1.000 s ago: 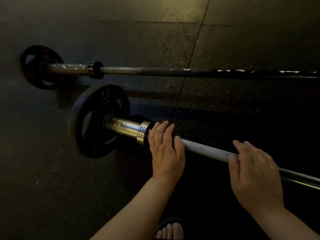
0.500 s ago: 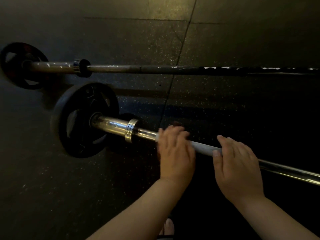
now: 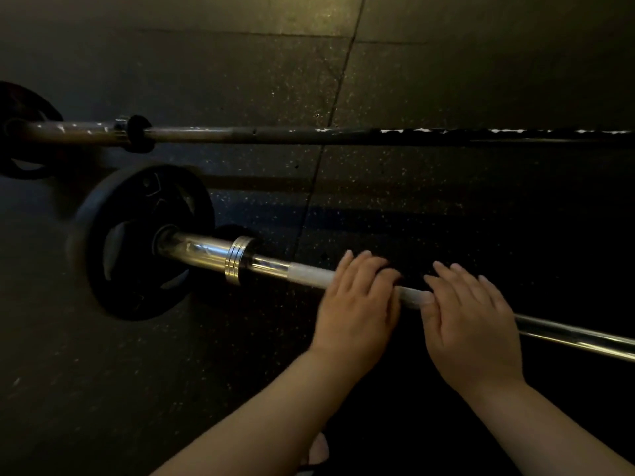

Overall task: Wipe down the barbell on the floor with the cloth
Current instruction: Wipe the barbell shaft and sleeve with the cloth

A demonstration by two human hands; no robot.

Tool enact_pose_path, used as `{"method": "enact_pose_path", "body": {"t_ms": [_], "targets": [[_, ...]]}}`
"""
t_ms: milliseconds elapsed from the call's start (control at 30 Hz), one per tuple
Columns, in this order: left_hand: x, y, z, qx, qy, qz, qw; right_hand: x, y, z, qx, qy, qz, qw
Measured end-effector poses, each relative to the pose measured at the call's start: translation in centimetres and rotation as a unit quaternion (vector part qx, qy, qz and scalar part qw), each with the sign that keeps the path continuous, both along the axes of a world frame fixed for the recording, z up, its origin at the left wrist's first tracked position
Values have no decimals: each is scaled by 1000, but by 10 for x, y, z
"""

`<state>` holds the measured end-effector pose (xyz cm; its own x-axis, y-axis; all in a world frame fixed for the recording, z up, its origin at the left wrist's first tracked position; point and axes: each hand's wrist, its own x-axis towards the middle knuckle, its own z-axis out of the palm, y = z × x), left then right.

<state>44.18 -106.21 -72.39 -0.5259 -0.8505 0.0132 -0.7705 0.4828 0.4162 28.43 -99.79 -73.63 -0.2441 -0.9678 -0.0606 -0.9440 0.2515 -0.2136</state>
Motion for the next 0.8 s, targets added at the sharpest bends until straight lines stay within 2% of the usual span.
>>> {"method": "enact_pose_path", "body": {"t_ms": [67, 133, 200, 300, 400, 467, 567, 633, 700, 800], "targets": [[17, -8, -1, -7, -36, 45, 998, -7, 1, 0, -5, -11, -8, 1000], [24, -12, 1, 19, -5, 166, 986, -8, 3, -2, -19, -23, -9, 1000], [10, -11, 3, 50, 8, 205, 977, -3, 1, -3, -24, -26, 0, 999], [-18, 2, 5, 49, -36, 102, 993, 1, -1, -2, -4, -14, -3, 1000], [-9, -3, 5, 1, -82, -18, 996, -6, -1, -2, 6, -14, 4, 1000], [7, -11, 0, -24, -106, 22, 994, -13, 2, -4, -7, -28, 8, 1000], [8, -8, 2, 33, -48, 155, 986, -13, 3, -3, -19, -35, 1, 999], [-10, 6, 2, 68, -16, 131, 989, -8, 2, -2, -19, -33, -1, 999], [-20, 14, 0, 56, -15, 57, 997, -9, 2, -1, -18, -32, -3, 999], [-3, 3, 0, 14, -74, 28, 997, -15, 3, -2, -24, -36, 1, 999]]}}
